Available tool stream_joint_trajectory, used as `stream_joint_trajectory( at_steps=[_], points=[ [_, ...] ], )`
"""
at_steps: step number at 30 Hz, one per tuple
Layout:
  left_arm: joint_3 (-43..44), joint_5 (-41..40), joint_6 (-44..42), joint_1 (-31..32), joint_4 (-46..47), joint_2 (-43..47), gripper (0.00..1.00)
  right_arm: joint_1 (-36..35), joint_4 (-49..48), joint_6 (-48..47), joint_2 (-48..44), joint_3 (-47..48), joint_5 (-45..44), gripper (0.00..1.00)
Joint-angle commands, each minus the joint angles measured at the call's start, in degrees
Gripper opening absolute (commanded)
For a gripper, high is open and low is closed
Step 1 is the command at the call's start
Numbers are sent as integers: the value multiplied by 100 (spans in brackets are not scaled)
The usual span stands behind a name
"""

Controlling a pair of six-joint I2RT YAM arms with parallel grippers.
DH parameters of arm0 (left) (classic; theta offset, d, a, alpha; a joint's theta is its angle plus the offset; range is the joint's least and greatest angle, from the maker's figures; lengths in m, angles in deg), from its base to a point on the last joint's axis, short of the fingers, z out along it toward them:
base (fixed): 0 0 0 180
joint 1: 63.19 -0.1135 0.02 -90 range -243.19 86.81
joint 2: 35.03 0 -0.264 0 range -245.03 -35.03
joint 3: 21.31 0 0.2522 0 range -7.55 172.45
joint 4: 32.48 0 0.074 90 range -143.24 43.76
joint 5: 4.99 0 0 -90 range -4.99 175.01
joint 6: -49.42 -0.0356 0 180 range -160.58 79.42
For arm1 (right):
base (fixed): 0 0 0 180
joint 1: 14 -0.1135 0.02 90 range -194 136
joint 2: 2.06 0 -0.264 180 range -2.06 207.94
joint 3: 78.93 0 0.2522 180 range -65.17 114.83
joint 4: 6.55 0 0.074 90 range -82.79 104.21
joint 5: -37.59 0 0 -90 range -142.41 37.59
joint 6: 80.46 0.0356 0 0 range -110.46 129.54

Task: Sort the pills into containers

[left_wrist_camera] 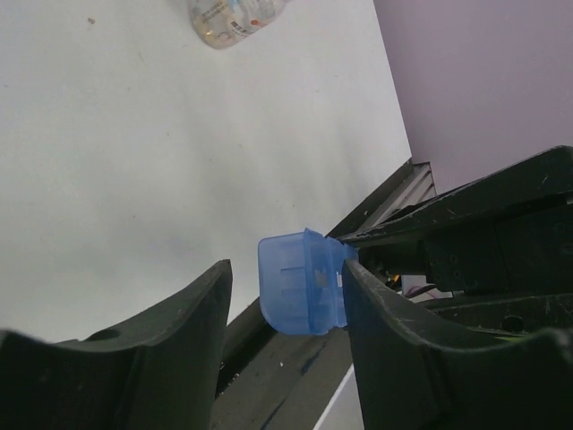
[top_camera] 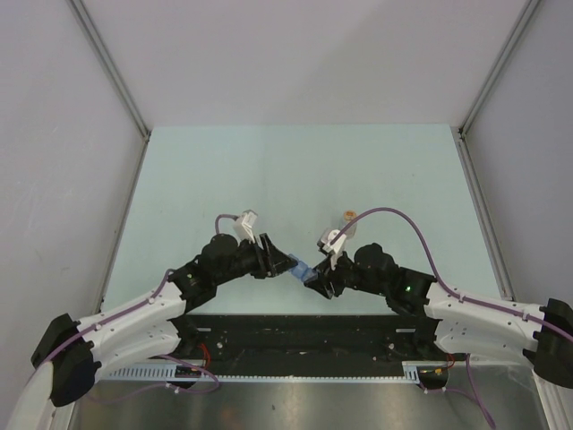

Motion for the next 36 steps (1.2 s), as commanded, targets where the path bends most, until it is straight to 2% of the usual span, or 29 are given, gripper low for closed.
stream_joint_trajectory(
  at_steps=[1,5,13,16,19,20,21,27,30,33,34,36],
  points=[
    [121,323,187,5,384,12,56,-71,-73,0,-85,313,-59,17],
    [69,244,230,14,385,56,54,-106,-82,0,-50,357,-147,16],
    [77,209,301,111,411,82,44,-141,-29,-79,38,489,-384,15],
    [51,191,336,155,420,73,36,-158,-3,-88,56,524,-499,15],
    [16,217,354,172,446,82,18,-158,-3,-106,47,559,-508,14],
    [7,226,371,173,455,99,7,-158,-3,-106,29,568,-499,14],
    [7,226,380,173,455,126,1,-158,15,-106,12,577,-499,14],
    [-116,182,468,208,472,293,1,-167,24,-79,-120,585,-499,16],
    [-178,182,494,216,481,346,1,-167,6,-53,-234,585,-473,20],
    [-204,173,521,225,490,381,0,-167,-3,-35,-314,585,-403,35],
    [-213,173,529,225,490,390,0,-167,-3,-44,-331,585,-359,44],
    [-221,147,538,234,499,425,0,-176,-29,-27,-349,585,-228,51]
  ],
)
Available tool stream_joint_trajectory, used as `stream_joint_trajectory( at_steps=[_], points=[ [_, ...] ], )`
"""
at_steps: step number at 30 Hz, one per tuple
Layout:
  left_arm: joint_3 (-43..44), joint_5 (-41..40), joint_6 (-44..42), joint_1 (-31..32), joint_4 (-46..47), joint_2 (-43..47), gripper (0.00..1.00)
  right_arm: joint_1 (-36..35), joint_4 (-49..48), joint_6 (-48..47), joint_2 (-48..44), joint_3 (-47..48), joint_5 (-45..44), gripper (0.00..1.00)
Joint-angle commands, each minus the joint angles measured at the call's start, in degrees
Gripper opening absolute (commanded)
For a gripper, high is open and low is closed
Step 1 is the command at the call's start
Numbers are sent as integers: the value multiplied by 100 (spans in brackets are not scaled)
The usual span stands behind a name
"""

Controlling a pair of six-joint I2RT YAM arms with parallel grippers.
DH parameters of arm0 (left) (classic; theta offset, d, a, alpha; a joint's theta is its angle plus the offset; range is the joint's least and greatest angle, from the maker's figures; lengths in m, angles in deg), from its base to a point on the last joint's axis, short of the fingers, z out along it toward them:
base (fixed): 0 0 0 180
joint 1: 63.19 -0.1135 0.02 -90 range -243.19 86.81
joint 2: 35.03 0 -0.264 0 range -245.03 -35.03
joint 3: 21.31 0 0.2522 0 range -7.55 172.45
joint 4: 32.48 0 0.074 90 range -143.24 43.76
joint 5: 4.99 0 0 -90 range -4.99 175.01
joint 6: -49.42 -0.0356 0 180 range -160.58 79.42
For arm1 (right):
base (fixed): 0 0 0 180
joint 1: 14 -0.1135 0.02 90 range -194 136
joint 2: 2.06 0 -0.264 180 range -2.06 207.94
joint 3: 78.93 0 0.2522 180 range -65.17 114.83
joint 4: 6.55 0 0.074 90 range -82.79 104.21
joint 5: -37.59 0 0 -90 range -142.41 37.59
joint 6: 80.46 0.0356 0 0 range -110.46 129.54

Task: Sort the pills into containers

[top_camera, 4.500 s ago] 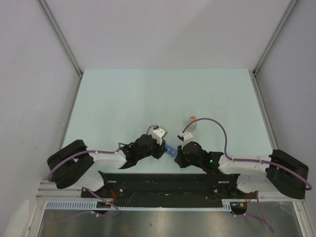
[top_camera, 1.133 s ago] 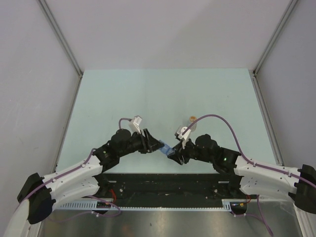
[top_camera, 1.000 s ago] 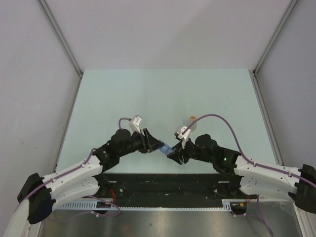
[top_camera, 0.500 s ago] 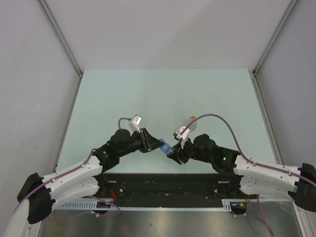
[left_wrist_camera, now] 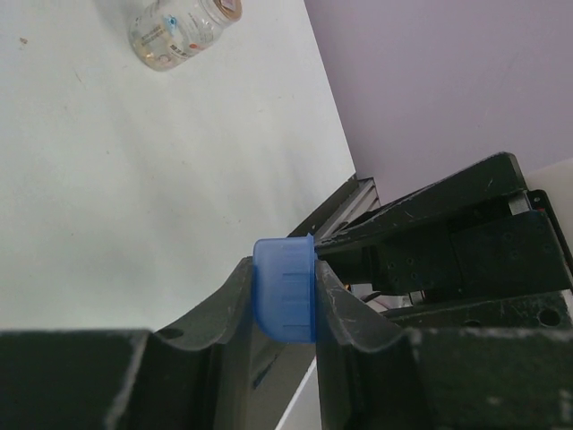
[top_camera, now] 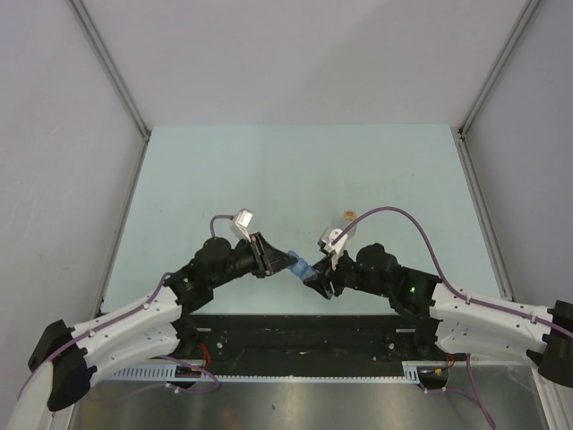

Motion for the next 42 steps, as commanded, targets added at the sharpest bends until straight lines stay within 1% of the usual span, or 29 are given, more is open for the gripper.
stream_joint_trajectory(
  at_steps=[1,6,11,16,19,20,21,23,24,28,31,37,42],
  points=[
    [-90,94,5,81,-28,106,0,19,-298,35,-187,317,79,55],
    [-82,103,14,90,-19,88,0,27,-333,79,-266,317,211,63],
    [-73,95,22,90,-19,106,1,45,-394,149,-433,317,290,66],
    [-64,77,75,90,-2,132,0,62,-430,316,-836,317,247,68],
    [-64,25,171,90,16,184,0,98,-377,693,-1056,308,-69,68],
    [-64,-37,224,90,25,211,0,115,-342,859,-1101,317,-427,68],
    [-81,-72,294,90,68,246,0,141,-316,1340,-1136,317,-613,67],
    [-99,-203,496,81,147,368,0,264,-176,1930,-1207,317,-991,66],
    [-108,-256,558,90,235,413,1,308,-149,2464,-1215,308,-1019,66],
    [-73,-459,813,90,411,650,0,353,-175,3547,-1014,308,-914,67],
    [-3,-582,884,90,482,791,0,291,-446,3988,-925,186,-835,69],
    [111,-723,954,90,534,932,0,326,-1211,4420,-1206,-157,-694,72],
    [199,-740,1007,90,622,941,0,449,-1782,5009,-1330,-685,-466,72]
  ],
)
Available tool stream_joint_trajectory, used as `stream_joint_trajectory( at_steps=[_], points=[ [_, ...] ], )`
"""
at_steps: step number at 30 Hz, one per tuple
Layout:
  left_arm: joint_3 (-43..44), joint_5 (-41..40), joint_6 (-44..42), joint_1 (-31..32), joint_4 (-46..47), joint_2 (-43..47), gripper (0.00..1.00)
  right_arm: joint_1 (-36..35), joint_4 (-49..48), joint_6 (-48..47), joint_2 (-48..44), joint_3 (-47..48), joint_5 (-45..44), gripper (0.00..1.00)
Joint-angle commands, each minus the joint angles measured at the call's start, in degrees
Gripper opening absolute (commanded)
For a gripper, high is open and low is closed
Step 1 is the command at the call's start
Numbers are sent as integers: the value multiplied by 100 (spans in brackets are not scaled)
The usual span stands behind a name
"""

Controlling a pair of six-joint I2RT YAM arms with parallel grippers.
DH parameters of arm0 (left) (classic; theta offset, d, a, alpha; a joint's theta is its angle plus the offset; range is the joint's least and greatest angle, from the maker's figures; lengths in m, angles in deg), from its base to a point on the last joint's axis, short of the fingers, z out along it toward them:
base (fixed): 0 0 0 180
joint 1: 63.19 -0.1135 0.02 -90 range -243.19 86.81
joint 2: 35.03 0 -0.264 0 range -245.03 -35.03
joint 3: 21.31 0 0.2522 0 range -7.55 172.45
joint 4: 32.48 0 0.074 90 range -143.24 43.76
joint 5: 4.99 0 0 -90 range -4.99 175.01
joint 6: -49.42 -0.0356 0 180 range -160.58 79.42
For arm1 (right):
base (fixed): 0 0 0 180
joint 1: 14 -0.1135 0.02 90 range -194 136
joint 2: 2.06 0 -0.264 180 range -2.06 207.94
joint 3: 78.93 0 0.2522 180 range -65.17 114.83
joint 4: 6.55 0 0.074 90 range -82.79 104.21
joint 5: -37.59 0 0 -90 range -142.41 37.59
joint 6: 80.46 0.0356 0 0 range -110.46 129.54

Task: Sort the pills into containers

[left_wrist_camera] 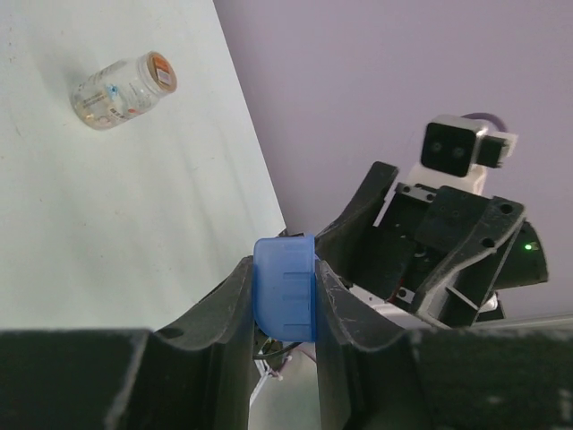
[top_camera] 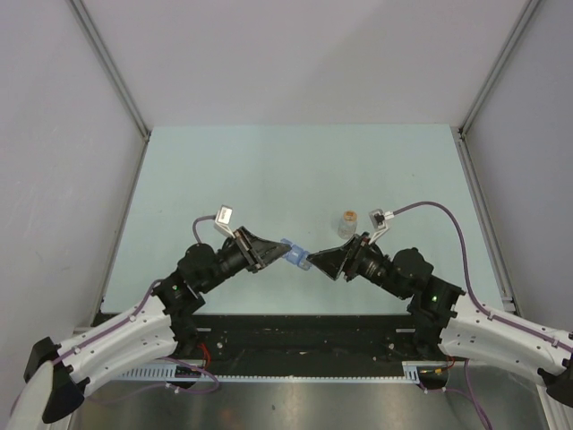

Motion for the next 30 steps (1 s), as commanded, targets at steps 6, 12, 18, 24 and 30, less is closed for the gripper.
stream_joint_trajectory(
  at_steps=[6,12,18,24,30],
  points=[
    [447,38,150,35,428,-54,0,181,-1318,901,122,-553,252,71],
    [465,12,176,35,481,-98,1,321,-2153,1253,377,-843,489,70],
    [447,-5,194,35,543,-169,1,357,-2373,1297,334,-949,507,61],
    [491,-14,238,35,604,-292,0,374,-2417,1297,333,-940,568,56],
    [544,-23,247,35,657,-353,0,374,-2444,1280,404,-940,621,58]
  ],
)
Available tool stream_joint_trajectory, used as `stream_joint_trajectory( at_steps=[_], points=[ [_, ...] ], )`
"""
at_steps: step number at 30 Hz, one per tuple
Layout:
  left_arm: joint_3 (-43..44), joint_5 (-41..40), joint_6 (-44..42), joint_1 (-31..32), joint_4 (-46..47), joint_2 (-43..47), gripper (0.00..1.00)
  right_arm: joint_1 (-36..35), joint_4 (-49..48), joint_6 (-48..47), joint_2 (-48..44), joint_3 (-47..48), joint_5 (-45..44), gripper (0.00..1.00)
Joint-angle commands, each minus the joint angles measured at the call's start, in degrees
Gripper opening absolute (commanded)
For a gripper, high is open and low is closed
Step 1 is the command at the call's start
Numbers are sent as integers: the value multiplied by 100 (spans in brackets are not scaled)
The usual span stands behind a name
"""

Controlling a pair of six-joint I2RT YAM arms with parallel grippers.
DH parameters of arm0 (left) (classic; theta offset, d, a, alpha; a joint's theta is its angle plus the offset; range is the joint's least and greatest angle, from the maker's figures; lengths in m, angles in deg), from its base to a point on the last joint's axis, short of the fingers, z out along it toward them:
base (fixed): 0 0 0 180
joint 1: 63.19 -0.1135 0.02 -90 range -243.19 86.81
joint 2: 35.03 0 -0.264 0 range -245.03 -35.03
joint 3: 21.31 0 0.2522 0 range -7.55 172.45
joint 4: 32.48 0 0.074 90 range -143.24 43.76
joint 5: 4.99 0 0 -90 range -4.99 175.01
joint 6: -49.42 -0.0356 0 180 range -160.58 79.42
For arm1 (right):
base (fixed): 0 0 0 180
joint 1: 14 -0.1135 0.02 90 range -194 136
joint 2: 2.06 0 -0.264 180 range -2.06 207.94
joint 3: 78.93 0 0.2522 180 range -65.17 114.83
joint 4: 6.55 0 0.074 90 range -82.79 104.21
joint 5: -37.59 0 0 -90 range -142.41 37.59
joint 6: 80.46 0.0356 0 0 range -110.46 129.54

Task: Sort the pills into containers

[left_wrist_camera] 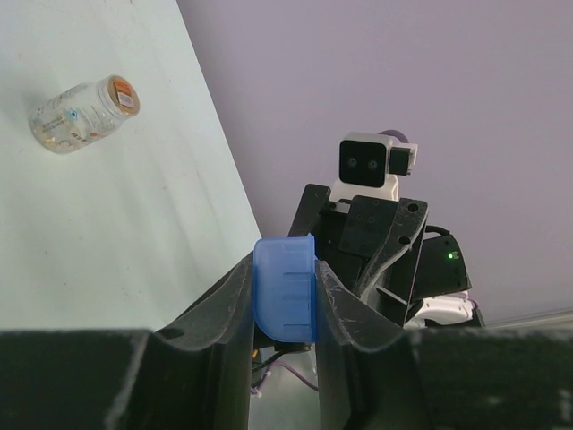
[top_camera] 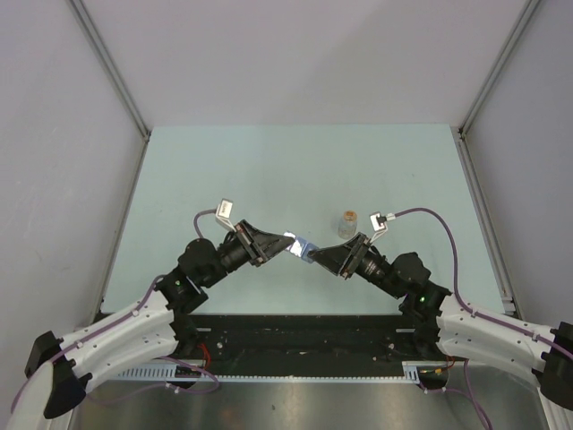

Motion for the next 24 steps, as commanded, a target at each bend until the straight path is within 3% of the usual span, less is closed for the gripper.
stream_joint_trajectory(
  at_steps=[1,10,16,24],
  points=[
    [295,-45,111,35,246,-28,0,7,-371,32,15,19,105,58],
    [286,8,216,35,343,-54,1,7,-486,-39,173,19,167,51],
    [251,-9,252,35,378,-45,0,7,-565,-56,208,19,193,41],
    [242,43,269,35,387,-80,0,-2,-556,-65,191,19,219,18]
  ],
)
